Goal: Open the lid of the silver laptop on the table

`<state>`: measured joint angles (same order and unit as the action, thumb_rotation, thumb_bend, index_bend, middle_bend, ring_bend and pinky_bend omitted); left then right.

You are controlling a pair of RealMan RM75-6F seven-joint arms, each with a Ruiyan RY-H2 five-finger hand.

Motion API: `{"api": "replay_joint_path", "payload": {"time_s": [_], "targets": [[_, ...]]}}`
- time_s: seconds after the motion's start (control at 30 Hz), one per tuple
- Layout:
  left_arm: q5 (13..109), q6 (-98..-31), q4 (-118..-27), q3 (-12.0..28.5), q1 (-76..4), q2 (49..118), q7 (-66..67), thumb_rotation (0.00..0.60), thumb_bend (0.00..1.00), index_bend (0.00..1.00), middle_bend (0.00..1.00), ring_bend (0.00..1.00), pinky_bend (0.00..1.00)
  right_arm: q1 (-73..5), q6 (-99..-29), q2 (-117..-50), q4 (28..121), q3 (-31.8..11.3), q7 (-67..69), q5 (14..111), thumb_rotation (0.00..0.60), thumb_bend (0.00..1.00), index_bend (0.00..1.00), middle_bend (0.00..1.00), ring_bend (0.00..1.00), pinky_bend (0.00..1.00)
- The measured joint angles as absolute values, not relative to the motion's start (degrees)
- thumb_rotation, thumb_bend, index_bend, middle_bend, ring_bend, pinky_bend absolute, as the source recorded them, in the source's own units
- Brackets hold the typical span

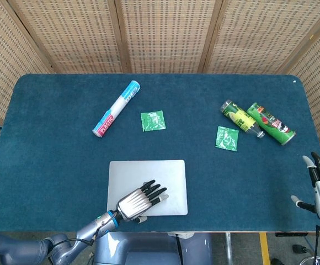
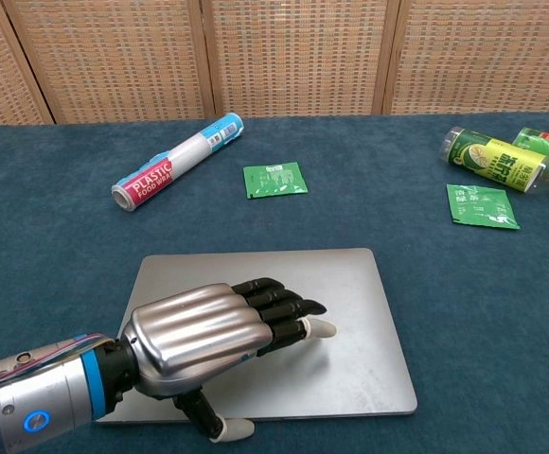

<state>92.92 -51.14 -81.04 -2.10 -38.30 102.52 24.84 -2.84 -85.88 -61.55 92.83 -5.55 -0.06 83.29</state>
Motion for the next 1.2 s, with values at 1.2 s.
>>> {"api": "replay_joint_path", "payload": {"time_s": [1.2], "targets": [[86.9,-54.1,-89.9,6.3,-41.2,96.0,36.9,0.569,0.56,0.0,0.0,0.0,0.0,-4.5,-84.2,-61.0,92.0,-4.4,2.5,87.6,0.6,0.11,0.1,0.03,0.0,0.01]]}}
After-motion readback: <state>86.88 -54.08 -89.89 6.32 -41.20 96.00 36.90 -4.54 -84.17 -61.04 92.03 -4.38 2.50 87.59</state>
